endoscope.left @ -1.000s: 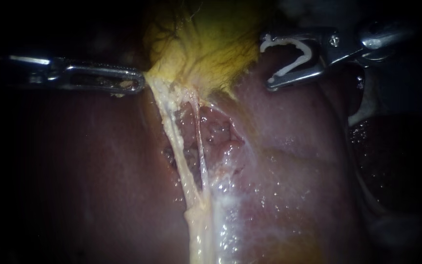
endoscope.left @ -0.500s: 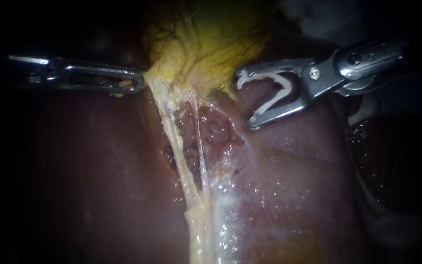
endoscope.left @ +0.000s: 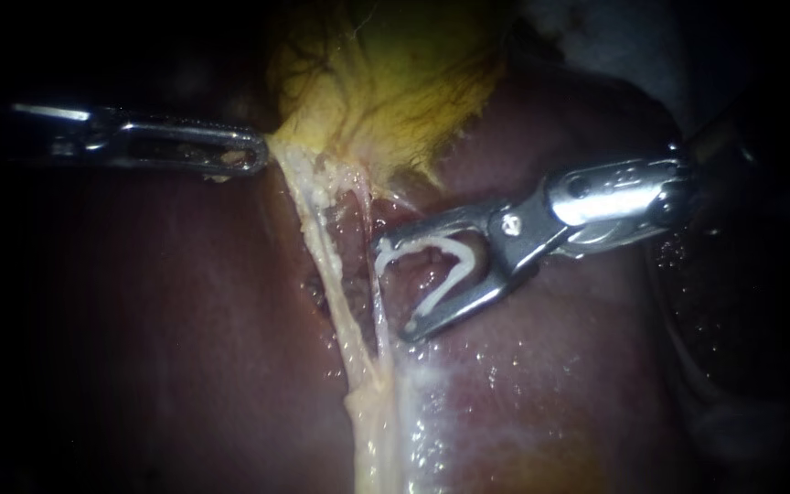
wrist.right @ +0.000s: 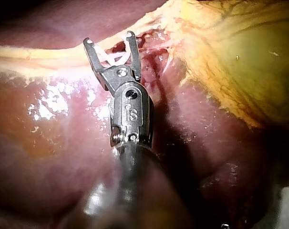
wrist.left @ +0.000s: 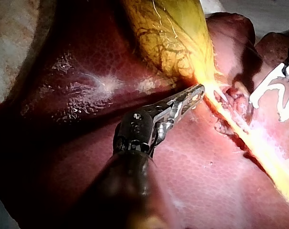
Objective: Clipping first clip left tube
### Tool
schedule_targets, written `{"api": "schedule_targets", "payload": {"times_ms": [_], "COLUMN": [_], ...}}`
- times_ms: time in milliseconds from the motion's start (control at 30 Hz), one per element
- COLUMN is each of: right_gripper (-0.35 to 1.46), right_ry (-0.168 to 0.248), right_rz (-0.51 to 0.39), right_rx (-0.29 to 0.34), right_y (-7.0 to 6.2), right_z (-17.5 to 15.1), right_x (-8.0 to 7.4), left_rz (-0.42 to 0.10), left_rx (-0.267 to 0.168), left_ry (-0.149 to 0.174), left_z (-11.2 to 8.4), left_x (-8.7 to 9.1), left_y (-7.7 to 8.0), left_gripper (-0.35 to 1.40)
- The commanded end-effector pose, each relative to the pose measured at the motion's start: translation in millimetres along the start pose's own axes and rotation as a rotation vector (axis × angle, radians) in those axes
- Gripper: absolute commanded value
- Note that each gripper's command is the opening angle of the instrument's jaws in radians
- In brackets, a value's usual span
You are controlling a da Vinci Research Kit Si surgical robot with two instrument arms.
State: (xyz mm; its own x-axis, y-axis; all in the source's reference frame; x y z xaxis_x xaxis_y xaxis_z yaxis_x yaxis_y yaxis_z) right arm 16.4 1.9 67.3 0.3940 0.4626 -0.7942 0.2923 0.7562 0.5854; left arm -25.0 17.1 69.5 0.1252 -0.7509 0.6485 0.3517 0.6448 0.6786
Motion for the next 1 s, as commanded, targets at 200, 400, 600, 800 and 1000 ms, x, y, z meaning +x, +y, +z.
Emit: {"api": "schedule_targets", "payload": {"times_ms": [200,400,600,800,1000], "right_gripper": [0.58,0.58,0.59,0.59,0.59], "right_ry": [-0.008,-0.015,-0.025,-0.029,-0.032], "right_rz": [0.024,0.050,0.076,0.095,0.119], "right_rx": [0.021,0.028,0.029,0.024,0.019], "right_y": [0.0,0.5,1.3,1.9,2.8], "right_z": [1.6,2.8,3.5,4.1,4.4], "right_x": [-1.6,-3.3,-5.7,-7.6,-8.8], "left_rz": [0.000,0.000,0.000,0.000,0.000], "left_rx": [0.000,0.000,0.000,0.000,0.000], "left_ry": [0.000,0.000,0.000,0.000,0.000], "left_z": [0.0,0.0,0.0,0.0,-0.1], "left_x": [0.0,0.0,0.0,0.0,0.0], "left_y": [0.0,0.0,0.0,-0.1,-0.1], "left_gripper": [-0.35,-0.35,-0.35,-0.35,-0.35]}}
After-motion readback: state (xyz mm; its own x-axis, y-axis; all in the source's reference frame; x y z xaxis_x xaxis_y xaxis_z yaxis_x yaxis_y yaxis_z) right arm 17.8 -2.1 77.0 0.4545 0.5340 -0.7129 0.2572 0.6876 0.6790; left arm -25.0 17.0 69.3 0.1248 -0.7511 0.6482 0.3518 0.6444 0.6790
